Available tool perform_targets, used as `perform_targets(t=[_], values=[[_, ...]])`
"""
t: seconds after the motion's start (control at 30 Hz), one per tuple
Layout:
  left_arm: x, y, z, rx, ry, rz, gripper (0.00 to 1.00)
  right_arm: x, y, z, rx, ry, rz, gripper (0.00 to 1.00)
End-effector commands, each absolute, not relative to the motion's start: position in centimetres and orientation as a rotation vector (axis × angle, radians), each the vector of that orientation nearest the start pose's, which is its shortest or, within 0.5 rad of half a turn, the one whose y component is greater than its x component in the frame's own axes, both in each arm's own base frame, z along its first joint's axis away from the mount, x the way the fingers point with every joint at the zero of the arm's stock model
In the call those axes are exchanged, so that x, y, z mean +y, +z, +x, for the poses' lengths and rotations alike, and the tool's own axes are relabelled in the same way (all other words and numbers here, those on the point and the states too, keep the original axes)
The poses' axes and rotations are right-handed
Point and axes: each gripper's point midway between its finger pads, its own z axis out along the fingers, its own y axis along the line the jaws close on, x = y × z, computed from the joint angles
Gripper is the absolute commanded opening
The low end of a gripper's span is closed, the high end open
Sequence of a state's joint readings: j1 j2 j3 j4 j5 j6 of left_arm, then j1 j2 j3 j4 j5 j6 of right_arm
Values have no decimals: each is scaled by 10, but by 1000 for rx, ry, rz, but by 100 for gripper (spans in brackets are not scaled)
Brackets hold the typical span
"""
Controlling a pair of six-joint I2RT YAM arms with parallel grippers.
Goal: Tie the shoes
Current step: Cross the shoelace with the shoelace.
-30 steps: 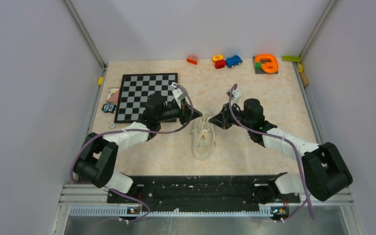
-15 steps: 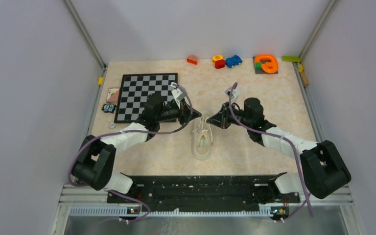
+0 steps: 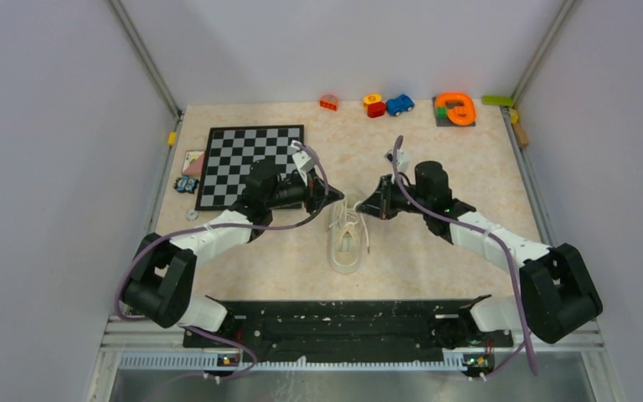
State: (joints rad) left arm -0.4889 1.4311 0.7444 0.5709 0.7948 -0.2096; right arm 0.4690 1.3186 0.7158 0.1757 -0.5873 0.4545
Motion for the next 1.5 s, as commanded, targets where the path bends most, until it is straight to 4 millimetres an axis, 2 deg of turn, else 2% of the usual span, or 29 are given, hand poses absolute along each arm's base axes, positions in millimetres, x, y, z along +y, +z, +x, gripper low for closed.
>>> perform_targets(t=[0.0, 0.17, 0.37, 0.67, 0.93, 1.13, 1.47], values=[[-300, 238, 291, 1473, -1147, 860, 0, 269, 194, 271, 1951, 1199, -508, 3], [-299, 241, 291, 1468, -1146, 854, 0, 274, 194, 266, 1966, 1265, -533, 3], [-299, 240, 291, 1472, -1147, 853, 0, 278, 204, 265, 1898, 1319, -537, 7], [-299, 239, 293, 1472, -1146, 852, 0, 271, 201, 286, 1776, 1183, -518, 7], [-300, 238, 293, 1474, -1148, 854, 0, 274, 192, 289, 1718, 1193, -533, 10], [-300, 240, 293, 1467, -1144, 857, 0, 267, 184, 299, 1763, 1095, -527, 8], [-300, 240, 293, 1469, -1144, 860, 0, 265, 188, 305, 1763, 1051, -529, 10]])
